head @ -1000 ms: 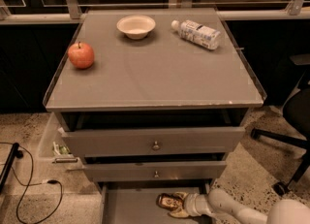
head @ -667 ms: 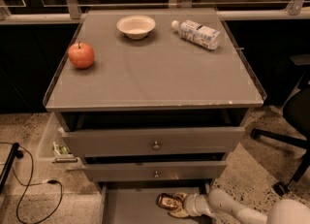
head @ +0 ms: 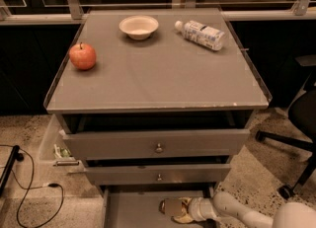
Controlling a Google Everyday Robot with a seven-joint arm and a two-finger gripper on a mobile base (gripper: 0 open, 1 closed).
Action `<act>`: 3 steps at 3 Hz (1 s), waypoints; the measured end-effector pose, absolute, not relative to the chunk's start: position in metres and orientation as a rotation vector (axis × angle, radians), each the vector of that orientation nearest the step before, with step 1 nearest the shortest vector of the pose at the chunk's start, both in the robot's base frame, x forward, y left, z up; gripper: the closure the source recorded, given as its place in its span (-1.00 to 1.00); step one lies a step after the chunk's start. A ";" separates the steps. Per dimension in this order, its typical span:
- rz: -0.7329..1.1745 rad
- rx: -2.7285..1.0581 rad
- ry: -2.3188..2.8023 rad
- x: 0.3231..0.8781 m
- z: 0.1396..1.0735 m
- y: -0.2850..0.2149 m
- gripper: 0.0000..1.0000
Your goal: Pick orange can from bottom drawer and place on counter
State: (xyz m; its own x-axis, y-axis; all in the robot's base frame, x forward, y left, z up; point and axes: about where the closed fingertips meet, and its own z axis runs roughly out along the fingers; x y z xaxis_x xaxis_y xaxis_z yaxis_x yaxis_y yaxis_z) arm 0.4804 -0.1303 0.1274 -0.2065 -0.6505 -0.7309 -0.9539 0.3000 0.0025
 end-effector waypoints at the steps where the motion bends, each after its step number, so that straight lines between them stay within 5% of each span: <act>1: 0.657 -1.426 1.926 0.472 0.154 -0.137 1.00; 3: 0.619 -1.450 1.855 0.463 0.271 -0.172 1.00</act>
Offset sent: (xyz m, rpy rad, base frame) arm -0.0133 -0.0520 0.1545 0.0638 -0.0473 0.0256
